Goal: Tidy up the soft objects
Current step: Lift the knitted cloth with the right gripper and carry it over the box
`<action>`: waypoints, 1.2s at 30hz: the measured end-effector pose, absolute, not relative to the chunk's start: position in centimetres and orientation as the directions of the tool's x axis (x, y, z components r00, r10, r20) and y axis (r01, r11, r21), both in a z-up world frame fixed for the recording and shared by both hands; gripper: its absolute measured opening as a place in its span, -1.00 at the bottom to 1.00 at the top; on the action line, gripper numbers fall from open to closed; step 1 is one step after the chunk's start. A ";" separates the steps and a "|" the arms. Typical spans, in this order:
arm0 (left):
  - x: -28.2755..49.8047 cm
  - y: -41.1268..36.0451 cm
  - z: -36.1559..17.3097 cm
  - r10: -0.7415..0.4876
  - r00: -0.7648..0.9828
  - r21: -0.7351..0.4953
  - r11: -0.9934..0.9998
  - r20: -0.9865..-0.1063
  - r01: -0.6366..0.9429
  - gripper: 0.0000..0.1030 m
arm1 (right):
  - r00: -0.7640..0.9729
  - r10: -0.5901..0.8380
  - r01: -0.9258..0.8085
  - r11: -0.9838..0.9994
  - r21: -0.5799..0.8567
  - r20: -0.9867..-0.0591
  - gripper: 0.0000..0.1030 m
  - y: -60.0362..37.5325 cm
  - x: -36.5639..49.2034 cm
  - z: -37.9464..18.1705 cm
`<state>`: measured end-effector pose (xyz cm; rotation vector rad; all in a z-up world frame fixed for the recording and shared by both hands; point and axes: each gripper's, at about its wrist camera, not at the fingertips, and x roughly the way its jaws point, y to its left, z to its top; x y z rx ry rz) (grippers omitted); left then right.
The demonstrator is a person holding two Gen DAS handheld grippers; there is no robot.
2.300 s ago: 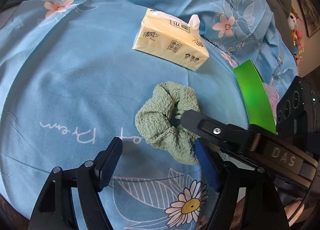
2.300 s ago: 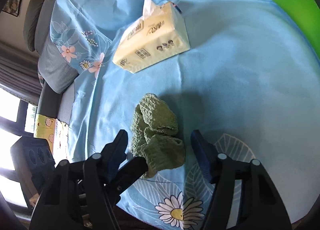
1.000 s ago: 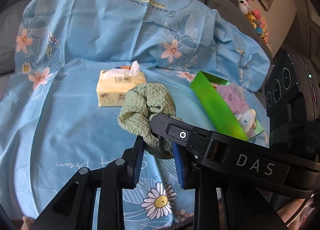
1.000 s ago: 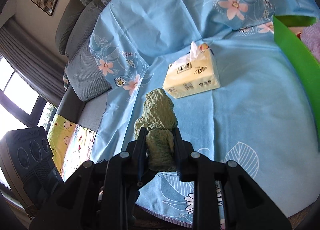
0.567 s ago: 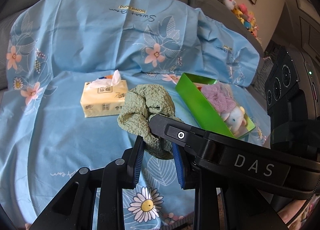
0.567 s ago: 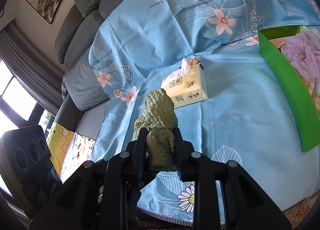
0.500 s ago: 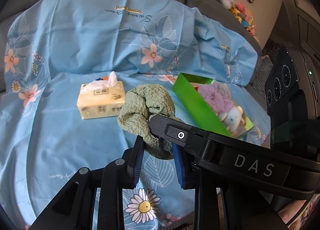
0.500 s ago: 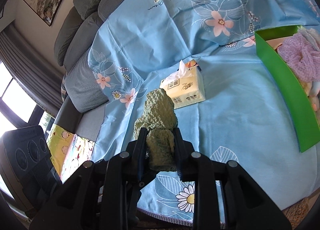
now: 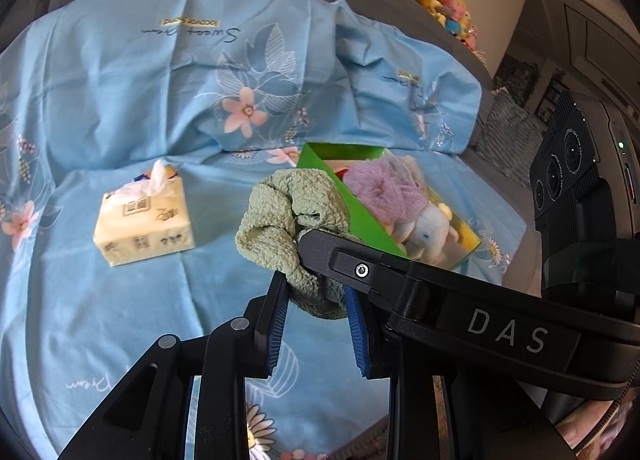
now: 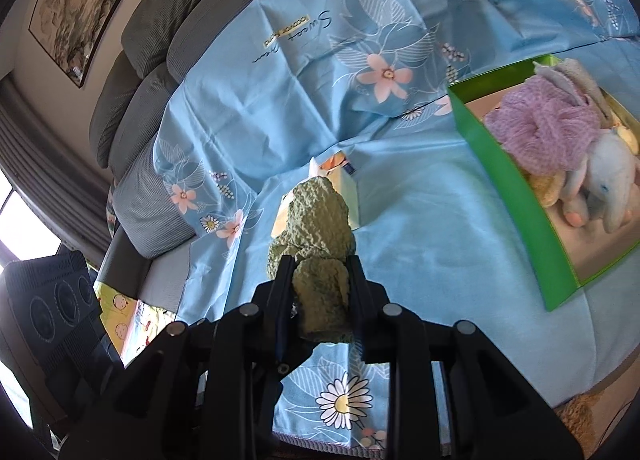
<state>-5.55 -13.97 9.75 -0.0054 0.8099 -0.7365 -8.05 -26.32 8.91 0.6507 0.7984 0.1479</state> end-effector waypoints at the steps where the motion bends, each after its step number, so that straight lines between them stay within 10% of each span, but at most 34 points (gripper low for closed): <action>1: -5.5 -14.4 9.8 -0.605 0.453 -0.273 0.748 -0.654 0.606 -0.44 | 0.704 0.350 0.122 0.798 0.591 -0.618 -0.49 -26.7 -8.2 9.0; 36: -4.2 -28.0 8.1 -0.719 0.191 -0.326 0.513 -0.668 0.794 -0.44 | 0.734 0.073 0.419 0.734 0.534 -0.676 -0.48 -38.4 -11.1 7.7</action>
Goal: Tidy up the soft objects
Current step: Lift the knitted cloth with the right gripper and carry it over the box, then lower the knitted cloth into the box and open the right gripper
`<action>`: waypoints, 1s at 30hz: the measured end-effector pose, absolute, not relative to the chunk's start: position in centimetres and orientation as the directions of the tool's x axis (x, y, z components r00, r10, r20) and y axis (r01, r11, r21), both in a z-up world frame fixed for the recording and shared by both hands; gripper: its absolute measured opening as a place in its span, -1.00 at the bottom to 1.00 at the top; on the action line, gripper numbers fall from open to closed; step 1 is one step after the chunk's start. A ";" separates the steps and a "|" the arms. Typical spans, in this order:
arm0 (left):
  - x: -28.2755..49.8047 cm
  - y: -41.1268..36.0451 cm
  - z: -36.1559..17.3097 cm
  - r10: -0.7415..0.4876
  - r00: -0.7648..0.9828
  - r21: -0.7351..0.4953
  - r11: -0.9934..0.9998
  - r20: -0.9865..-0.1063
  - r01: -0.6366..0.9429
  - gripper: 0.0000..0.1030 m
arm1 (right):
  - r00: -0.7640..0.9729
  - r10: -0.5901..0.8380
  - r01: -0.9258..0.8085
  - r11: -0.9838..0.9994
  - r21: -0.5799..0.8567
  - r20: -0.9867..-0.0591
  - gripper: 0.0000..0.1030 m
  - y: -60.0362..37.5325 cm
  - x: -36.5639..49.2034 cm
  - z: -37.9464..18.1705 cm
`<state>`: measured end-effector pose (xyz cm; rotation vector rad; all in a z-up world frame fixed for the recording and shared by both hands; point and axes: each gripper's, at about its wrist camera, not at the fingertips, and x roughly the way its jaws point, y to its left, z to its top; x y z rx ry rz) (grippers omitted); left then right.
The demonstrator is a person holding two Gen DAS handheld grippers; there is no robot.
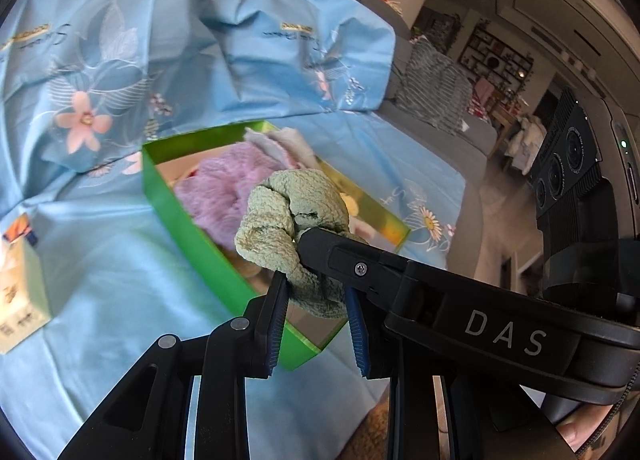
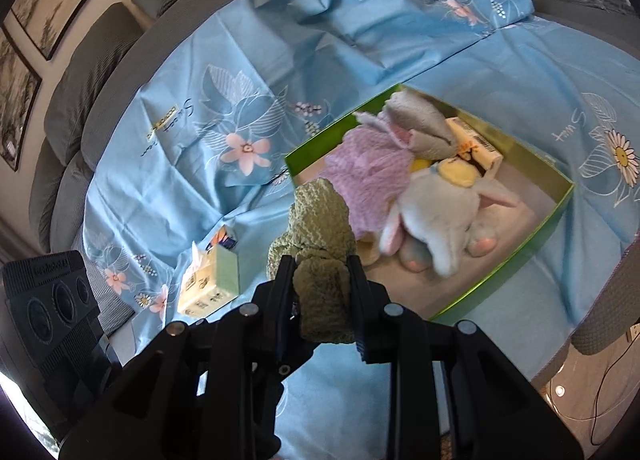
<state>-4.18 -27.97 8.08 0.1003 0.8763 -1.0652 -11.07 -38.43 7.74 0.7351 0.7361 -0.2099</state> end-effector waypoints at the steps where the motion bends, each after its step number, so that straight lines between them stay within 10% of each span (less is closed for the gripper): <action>1: -4.2 -28.5 8.1 -0.719 0.184 -0.324 0.507 -0.671 0.799 -0.44 | 0.734 0.067 0.427 0.728 0.536 -0.676 -0.48 -38.9 -11.2 7.7; 30: -1.6 -33.1 3.9 -0.566 0.079 -0.340 0.594 -0.821 0.729 -0.44 | 0.582 0.010 0.569 0.710 0.416 -0.813 -0.50 -43.4 -8.6 3.3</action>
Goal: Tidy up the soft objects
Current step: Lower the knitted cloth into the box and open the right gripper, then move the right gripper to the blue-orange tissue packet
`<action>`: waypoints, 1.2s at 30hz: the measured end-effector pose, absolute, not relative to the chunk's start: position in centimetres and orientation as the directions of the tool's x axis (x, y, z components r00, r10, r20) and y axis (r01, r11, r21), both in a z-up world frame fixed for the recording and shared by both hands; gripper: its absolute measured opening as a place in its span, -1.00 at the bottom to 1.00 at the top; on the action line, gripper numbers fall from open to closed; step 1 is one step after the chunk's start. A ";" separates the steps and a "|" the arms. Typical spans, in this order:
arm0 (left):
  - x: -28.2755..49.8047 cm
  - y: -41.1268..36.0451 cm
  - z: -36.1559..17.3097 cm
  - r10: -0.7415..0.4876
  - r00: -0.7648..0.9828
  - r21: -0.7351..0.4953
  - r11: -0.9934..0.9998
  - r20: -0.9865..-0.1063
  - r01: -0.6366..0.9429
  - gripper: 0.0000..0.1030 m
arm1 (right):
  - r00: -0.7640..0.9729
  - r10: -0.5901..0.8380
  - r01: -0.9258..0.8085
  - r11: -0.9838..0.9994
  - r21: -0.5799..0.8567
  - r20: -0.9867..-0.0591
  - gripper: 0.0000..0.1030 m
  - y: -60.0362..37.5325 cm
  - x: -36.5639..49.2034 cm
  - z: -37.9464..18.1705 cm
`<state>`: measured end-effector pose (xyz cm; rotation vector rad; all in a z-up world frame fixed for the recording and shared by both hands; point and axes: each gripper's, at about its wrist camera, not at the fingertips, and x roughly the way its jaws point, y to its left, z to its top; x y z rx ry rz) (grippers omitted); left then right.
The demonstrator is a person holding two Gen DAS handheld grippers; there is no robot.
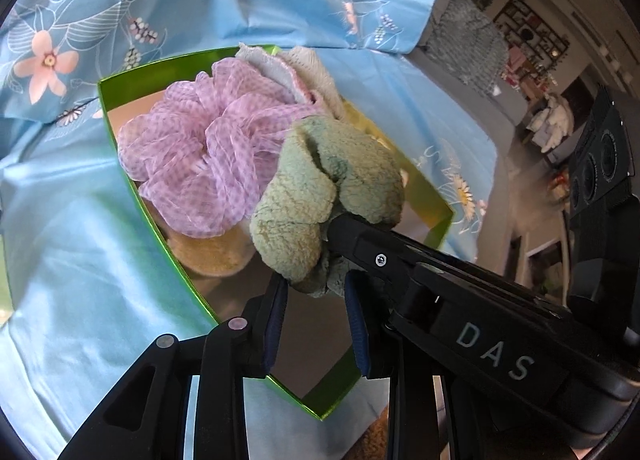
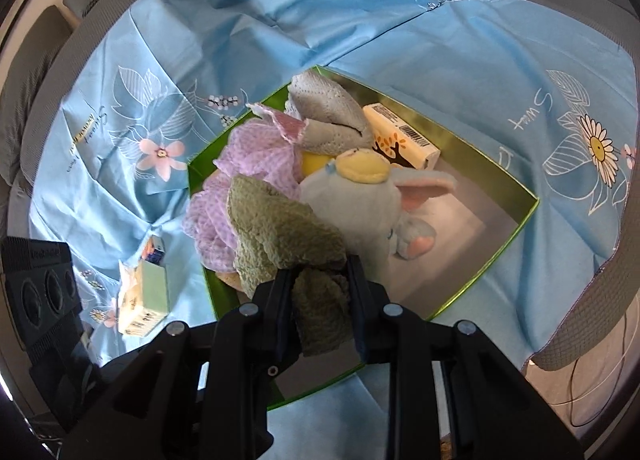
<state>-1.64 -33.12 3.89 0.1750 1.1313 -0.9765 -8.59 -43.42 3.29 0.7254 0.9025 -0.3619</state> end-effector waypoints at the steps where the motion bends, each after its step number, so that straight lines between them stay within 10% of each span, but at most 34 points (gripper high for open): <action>1: -1.7 -33.2 3.9 -0.554 0.087 -0.324 0.600 -0.828 0.732 -0.44 | 0.575 0.014 0.573 0.707 0.415 -0.818 -0.50 -43.5 -8.4 3.0; 14: -1.7 -33.3 3.7 -0.513 0.086 -0.298 0.618 -0.854 0.728 -0.43 | 0.535 0.026 0.609 0.681 0.407 -0.844 -0.48 -43.9 -8.2 1.8; 25: -2.9 -31.6 6.5 -0.589 0.090 -0.331 0.567 -0.803 0.754 0.11 | 0.591 -0.023 0.609 0.669 0.427 -0.806 0.58 -43.4 -10.1 4.5; 36: -3.4 -28.3 9.7 -0.648 0.157 -0.341 0.573 -0.745 0.745 0.48 | 0.659 -0.067 0.581 0.678 0.450 -0.749 0.87 -41.8 -11.7 7.9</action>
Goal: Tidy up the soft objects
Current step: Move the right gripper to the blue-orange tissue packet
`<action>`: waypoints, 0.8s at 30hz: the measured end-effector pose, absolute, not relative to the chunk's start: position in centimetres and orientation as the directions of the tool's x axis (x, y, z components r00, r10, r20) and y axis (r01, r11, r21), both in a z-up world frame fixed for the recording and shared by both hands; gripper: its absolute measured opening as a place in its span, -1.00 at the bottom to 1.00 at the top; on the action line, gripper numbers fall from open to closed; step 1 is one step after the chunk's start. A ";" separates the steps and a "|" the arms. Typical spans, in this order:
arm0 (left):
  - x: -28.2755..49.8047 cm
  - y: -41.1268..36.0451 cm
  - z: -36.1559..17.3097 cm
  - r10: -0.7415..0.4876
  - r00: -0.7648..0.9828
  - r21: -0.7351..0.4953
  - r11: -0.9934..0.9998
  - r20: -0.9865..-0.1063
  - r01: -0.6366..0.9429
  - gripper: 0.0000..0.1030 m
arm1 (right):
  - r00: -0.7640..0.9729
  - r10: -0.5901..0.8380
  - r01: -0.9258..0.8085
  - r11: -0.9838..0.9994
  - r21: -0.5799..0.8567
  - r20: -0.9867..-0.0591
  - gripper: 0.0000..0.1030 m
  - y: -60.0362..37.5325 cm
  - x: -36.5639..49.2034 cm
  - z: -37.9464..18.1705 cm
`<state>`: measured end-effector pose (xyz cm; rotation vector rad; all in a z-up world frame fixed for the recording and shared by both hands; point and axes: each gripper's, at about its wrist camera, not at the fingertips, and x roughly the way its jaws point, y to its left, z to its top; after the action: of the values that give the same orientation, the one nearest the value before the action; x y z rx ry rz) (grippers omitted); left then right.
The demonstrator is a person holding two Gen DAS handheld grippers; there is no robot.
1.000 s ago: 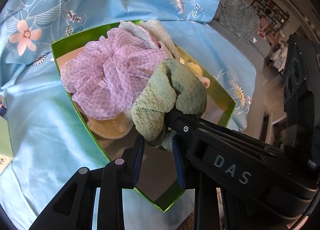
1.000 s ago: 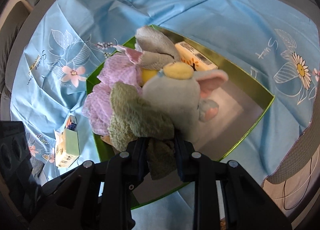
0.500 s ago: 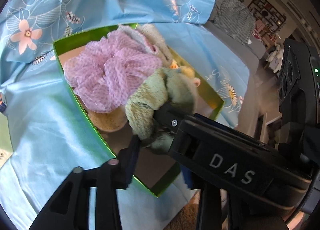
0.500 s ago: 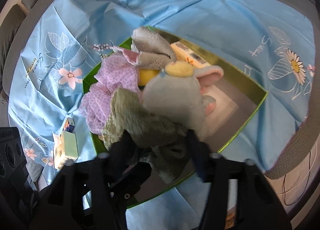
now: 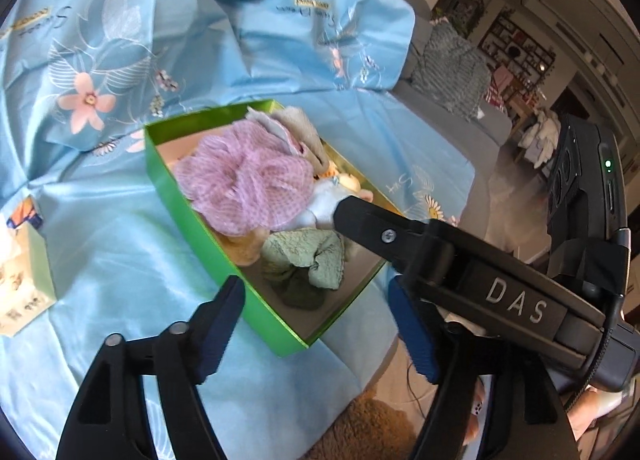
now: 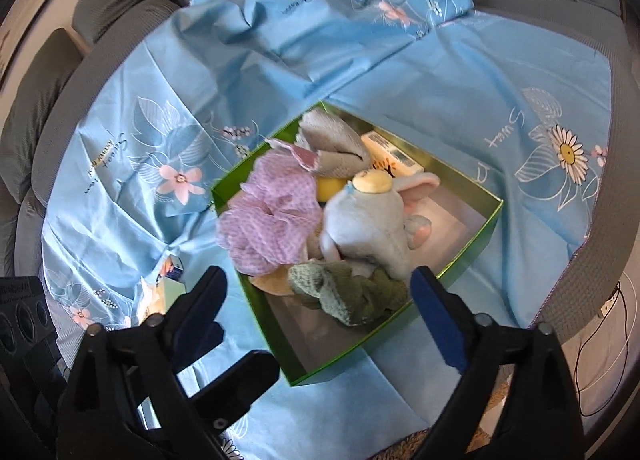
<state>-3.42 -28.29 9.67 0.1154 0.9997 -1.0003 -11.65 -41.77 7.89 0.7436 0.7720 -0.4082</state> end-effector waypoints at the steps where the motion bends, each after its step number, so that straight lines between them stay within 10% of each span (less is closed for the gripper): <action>1: -3.5 -27.9 9.8 -0.649 0.163 -0.340 0.576 -0.743 0.743 0.48 | 0.660 -0.074 0.582 0.679 0.447 -0.748 0.89 -41.6 -11.7 8.1; 24: 2.0 -4.3 4.9 -0.418 0.492 -0.336 0.908 -0.763 0.250 0.48 | 0.645 0.097 0.307 0.875 0.373 -0.758 0.98 -29.9 0.7 9.1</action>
<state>2.02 -4.32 4.94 -0.1900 0.9760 -0.4081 0.73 -29.95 9.08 0.5060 0.8715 -0.1254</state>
